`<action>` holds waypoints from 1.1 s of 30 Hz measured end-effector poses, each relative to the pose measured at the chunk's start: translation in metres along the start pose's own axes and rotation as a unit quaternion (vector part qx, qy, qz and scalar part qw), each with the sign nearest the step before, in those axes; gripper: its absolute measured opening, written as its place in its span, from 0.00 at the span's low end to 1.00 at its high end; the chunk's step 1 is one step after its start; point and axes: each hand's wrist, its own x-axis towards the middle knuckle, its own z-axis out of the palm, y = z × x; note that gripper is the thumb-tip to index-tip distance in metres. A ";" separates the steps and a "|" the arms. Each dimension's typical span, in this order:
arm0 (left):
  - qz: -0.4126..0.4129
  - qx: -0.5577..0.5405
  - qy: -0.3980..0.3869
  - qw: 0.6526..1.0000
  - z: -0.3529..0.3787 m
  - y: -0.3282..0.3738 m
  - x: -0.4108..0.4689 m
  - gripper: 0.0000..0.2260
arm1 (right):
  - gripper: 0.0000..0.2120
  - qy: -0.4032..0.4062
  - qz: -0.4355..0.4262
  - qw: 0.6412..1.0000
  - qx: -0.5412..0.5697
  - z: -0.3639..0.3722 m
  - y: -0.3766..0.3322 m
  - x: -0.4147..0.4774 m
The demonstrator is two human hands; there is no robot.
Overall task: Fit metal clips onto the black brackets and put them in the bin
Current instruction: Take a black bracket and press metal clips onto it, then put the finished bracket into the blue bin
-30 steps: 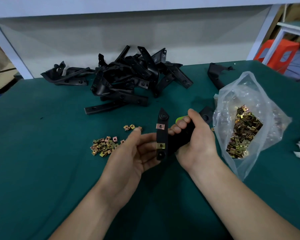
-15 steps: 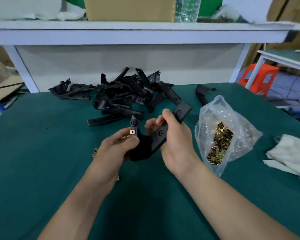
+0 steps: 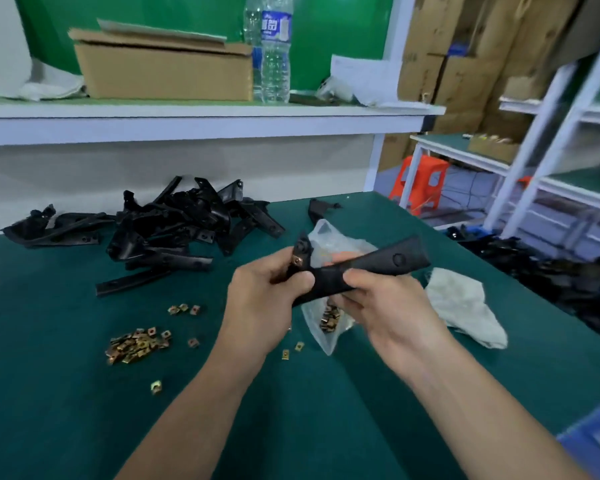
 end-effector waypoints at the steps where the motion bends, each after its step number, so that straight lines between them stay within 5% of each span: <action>1: 0.002 -0.008 -0.023 1.000 0.016 0.008 0.001 0.09 | 0.13 0.010 -0.003 1.000 0.014 -0.017 -0.007 -0.005; 5: -0.033 -0.077 -0.074 0.994 0.090 0.025 0.007 0.14 | 0.12 0.098 0.007 0.991 0.092 -0.079 -0.026 -0.025; 12: -0.145 -0.065 -0.131 0.978 0.205 0.035 0.015 0.09 | 0.14 0.180 0.018 0.971 0.158 -0.171 -0.035 -0.083; 16: -0.188 -0.011 -0.205 0.961 0.266 0.035 0.019 0.09 | 0.08 0.256 0.072 0.958 0.105 -0.207 -0.045 -0.077; 18: -0.248 -0.083 -0.244 0.934 0.295 0.050 0.039 0.08 | 0.07 0.299 0.079 0.946 0.093 -0.228 -0.075 -0.047; 20: -0.308 -0.187 -0.277 0.891 0.316 0.068 0.065 0.21 | 0.08 0.318 0.041 0.941 0.110 -0.252 -0.119 -0.013; 22: -0.341 -0.224 -0.236 0.882 0.323 0.077 0.086 0.29 | 0.20 0.290 0.055 0.950 0.098 -0.268 -0.144 0.009; 23: -0.339 -0.215 -0.214 0.891 0.323 0.078 0.090 0.29 | 0.23 0.265 0.092 0.958 0.059 -0.274 -0.142 0.017; 26: -0.258 -0.125 -0.190 0.939 0.308 0.074 0.091 0.16 | 0.05 0.204 0.164 0.958 -0.117 -0.257 -0.107 0.029; 28: -0.162 -0.077 -0.192 0.965 0.287 0.073 0.091 0.05 | 0.04 0.191 0.126 0.959 -0.169 -0.235 -0.081 0.038; 33: 0.000 -0.029 -0.171 0.985 0.214 0.084 0.090 0.13 | 0.09 0.143 -0.005 0.978 -0.153 -0.152 -0.066 0.036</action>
